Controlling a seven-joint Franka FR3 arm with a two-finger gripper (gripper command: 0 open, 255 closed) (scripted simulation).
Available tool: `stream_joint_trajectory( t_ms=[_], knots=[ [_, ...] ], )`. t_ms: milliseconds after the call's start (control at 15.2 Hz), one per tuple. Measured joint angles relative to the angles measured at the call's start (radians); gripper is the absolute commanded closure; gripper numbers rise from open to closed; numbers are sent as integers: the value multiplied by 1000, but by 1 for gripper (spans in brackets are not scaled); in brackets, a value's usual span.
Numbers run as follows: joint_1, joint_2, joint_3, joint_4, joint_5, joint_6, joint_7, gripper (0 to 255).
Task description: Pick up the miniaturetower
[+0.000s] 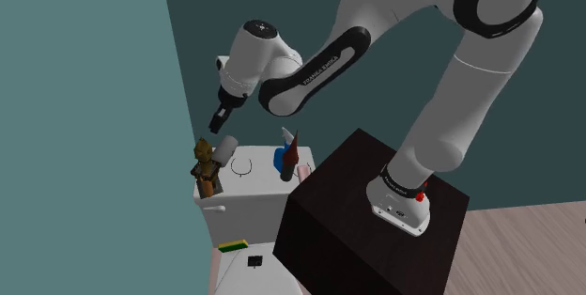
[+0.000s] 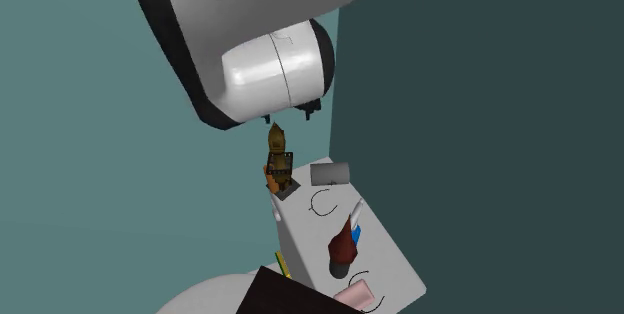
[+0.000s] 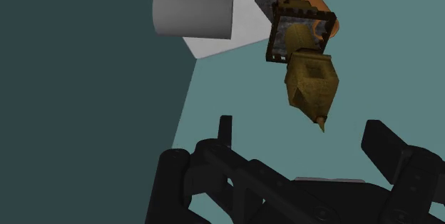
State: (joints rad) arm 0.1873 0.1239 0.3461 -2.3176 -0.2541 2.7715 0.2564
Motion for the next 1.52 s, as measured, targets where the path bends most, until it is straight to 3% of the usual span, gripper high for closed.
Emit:
stream_joint_trajectory(
  t_ms=[264,858,924,1518],
  knots=[
    [62,141,-31,109,-123,52,96,0],
    [139,252,-109,147,-236,130,197,0],
    [142,255,-112,148,-239,133,201,255],
    [144,258,-115,148,-243,137,204,255]
  ],
)
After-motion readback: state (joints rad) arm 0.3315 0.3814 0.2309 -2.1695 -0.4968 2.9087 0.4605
